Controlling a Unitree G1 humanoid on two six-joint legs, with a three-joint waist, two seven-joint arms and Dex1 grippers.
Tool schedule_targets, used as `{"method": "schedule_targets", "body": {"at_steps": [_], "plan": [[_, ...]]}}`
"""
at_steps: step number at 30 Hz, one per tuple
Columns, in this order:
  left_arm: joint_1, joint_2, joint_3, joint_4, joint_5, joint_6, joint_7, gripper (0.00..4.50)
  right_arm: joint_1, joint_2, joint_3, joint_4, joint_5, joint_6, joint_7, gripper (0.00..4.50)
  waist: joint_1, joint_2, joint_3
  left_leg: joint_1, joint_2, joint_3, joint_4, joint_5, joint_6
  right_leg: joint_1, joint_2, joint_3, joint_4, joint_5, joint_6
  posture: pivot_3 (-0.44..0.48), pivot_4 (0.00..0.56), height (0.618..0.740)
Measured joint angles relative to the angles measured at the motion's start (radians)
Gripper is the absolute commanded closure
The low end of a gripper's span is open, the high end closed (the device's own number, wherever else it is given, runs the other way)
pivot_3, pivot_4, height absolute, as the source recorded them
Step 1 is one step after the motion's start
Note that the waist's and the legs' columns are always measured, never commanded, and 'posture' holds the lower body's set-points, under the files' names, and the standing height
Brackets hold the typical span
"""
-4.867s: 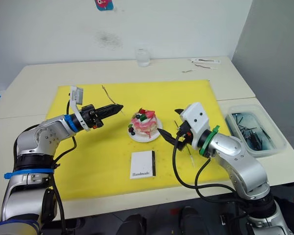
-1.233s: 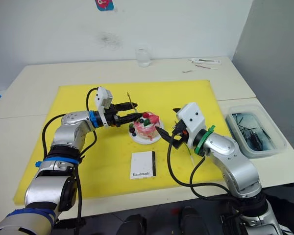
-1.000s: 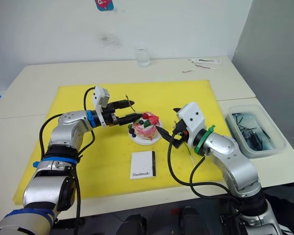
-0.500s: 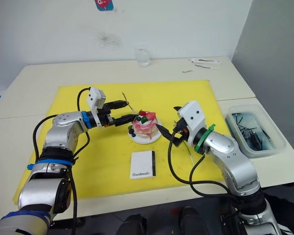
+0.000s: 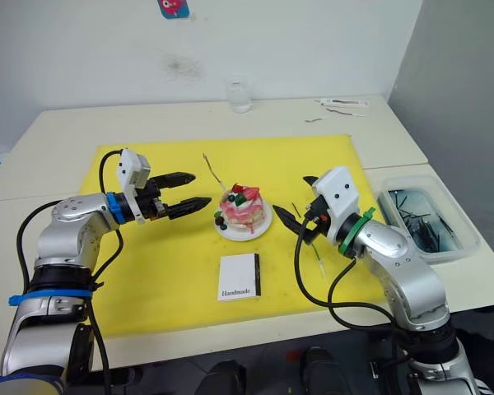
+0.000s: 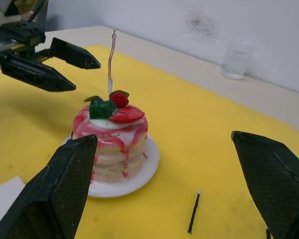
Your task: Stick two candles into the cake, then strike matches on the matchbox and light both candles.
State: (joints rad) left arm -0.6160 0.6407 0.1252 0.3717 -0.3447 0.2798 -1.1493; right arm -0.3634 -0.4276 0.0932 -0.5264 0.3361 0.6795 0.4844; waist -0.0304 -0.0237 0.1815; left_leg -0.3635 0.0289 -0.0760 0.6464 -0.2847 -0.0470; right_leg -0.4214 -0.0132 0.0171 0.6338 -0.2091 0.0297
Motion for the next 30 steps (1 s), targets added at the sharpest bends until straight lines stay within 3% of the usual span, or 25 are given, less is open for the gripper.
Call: {"method": "schedule_targets", "body": {"at_steps": [5,10,19,27,30], "plan": [[0.167,0.107,0.003,-0.218,-0.051,0.087,-0.046,0.03,0.162,-0.105,-0.052,-0.071,0.039,0.04,0.048,0.0,-0.001,0.0,0.0,0.0,0.0,0.0,-0.001,0.0,0.0,0.0,0.0,0.0,0.0,-0.002,-0.002,0.0,0.15,0.74],[0.328,0.179,-0.001,-0.42,-0.105,0.09,-0.14,0.03,0.287,-0.141,-0.068,-0.131,0.048,0.086,0.053,0.0,-0.001,0.0,0.0,0.001,0.001,0.0,-0.001,0.0,0.0,-0.001,0.0,0.0,0.0,-0.005,-0.007,0.0,0.15,0.74],[0.347,0.177,-0.024,-0.636,-0.21,0.112,-0.176,0.03,0.314,-0.119,-0.027,-0.156,0.035,0.197,-0.036,0.0,0.0,0.0,0.0,0.001,0.001,0.0,0.0,0.0,0.0,0.0,0.0,0.0,0.001,-0.005,-0.007,0.0,0.15,0.74],[0.331,0.18,-0.048,-0.613,-0.22,0.096,-0.198,0.03,0.315,-0.111,0.007,-0.156,0.016,0.293,-0.105,0.0,-0.001,0.0,0.0,0.001,0.001,0.0,-0.001,0.0,0.0,-0.001,0.001,0.0,0.001,-0.006,-0.007,0.0,0.15,0.74],[0.333,0.18,-0.053,-0.603,-0.217,0.087,-0.198,0.0,0.315,-0.108,0.007,-0.161,0.016,0.324,-0.123,0.87,-0.001,0.0,0.0,0.001,0.001,0.0,0.0,0.0,0.0,0.0,0.0,0.0,0.001,-0.006,-0.007,0.0,0.15,0.74]]}}
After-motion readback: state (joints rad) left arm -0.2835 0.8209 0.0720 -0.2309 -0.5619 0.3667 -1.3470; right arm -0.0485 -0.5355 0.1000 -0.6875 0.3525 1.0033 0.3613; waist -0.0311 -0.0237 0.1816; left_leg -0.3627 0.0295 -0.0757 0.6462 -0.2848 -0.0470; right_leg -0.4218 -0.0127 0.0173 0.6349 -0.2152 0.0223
